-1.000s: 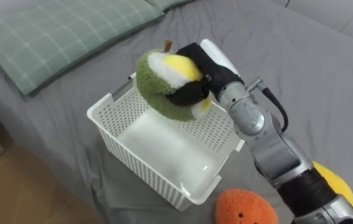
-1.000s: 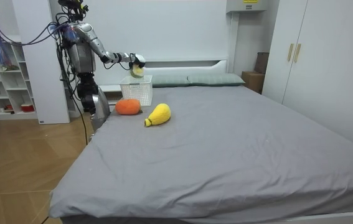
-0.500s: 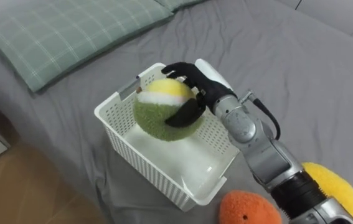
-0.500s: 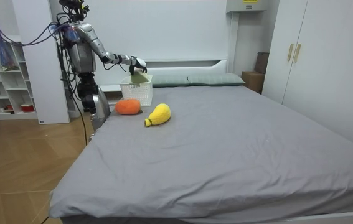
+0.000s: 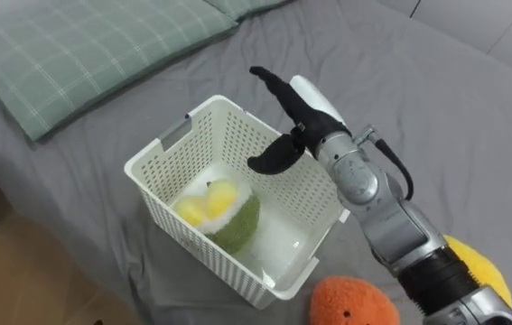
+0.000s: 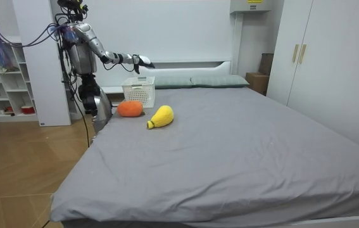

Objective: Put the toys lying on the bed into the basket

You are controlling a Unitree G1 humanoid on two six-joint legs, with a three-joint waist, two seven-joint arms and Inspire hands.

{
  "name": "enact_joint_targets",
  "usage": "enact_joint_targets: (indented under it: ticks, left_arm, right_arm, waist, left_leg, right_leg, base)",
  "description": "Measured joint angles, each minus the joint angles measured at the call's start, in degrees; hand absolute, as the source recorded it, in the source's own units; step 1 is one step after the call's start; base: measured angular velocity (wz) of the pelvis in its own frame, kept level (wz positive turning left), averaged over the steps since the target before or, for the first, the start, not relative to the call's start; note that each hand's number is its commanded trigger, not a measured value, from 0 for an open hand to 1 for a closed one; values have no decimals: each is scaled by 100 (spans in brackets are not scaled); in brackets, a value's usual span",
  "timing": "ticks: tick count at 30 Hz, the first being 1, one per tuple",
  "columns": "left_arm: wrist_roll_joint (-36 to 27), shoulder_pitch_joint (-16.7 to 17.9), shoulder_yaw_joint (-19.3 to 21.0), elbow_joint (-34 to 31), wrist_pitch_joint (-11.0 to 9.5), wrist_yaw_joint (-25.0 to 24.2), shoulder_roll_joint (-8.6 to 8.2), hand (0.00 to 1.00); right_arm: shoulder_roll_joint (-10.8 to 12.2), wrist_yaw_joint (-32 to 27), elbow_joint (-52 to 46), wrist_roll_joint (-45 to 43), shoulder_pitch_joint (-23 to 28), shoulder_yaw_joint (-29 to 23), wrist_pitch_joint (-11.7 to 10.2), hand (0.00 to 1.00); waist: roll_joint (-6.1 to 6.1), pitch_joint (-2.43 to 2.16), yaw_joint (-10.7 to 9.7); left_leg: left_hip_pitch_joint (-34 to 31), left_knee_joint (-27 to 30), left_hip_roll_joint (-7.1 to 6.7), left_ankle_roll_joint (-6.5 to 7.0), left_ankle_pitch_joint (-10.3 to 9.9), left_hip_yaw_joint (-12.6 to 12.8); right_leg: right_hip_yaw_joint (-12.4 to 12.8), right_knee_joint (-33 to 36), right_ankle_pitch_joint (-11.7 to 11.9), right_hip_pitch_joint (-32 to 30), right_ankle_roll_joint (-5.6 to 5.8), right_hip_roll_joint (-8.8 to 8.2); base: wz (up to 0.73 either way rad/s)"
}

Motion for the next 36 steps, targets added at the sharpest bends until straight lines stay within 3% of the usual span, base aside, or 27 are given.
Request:
enact_joint_targets:
  ticks: [8, 15, 22, 25, 28, 32, 36]
  left_arm:
    - [-2, 41, 58, -28, -6, 3, 1, 0]
    - [-193, 406, 230, -30, 4, 22, -6, 0]
    - [-384, 620, 318, 80, -46, 28, 74, 0]
    - [-386, 599, 298, 91, -47, 34, 131, 0]
    - [-396, 511, 198, 97, -49, 36, 243, 0]
    - [-640, 186, 78, 149, -120, 96, 296, 0]
    - [-720, -104, -146, 337, -265, 111, 361, 0]
  right_arm:
    - [-65, -247, 2, 647, 116, -576, -174, 0]
    - [-222, -728, 95, 789, 712, -1446, -195, 0]
    - [-560, -1033, 1066, 1238, 1037, -1797, -240, 0]
    - [-776, -1278, 1674, 1451, 974, -1850, -255, 0]
    - [-815, -1484, 2394, 1458, 838, -1848, -302, 0]
    - [-921, -1598, 3364, 1453, 359, -1840, -305, 0]
    - [-946, -1820, 4119, 1251, 106, -1831, -452, 0]
  waist:
    - [22, 15, -160]
    - [118, 15, -583]
    - [160, -32, -967]
    - [126, -59, -1005]
    - [42, -97, -1016]
    - [-45, -51, -1000]
    - [-74, 44, -951]
  left_leg:
    - [71, -10, 25, 21, -14, 140]
    - [153, -32, 34, 68, -45, 284]
    - [160, -72, 67, 70, -56, 450]
    - [54, -31, 86, 75, -66, 533]
    - [-136, 22, 126, 81, -85, 638]
    - [-536, 159, 179, 80, -74, 748]
    - [-910, 256, 227, 84, -73, 785]
  right_leg:
    - [225, 3, 34, 6, 12, 17]
    - [305, -1, 55, 38, 51, -6]
    - [533, 33, 58, -46, 50, 14]
    - [614, 116, 61, -221, 44, 13]
    - [741, 220, 74, -478, 24, 22]
    - [768, 274, 135, -871, -22, 39]
    - [764, 281, 216, -1218, -41, 70]
  base:
    - [-8]
    - [-7]
    - [-15]
    - [-12]
    - [-20]
    - [-12]
    - [-5]
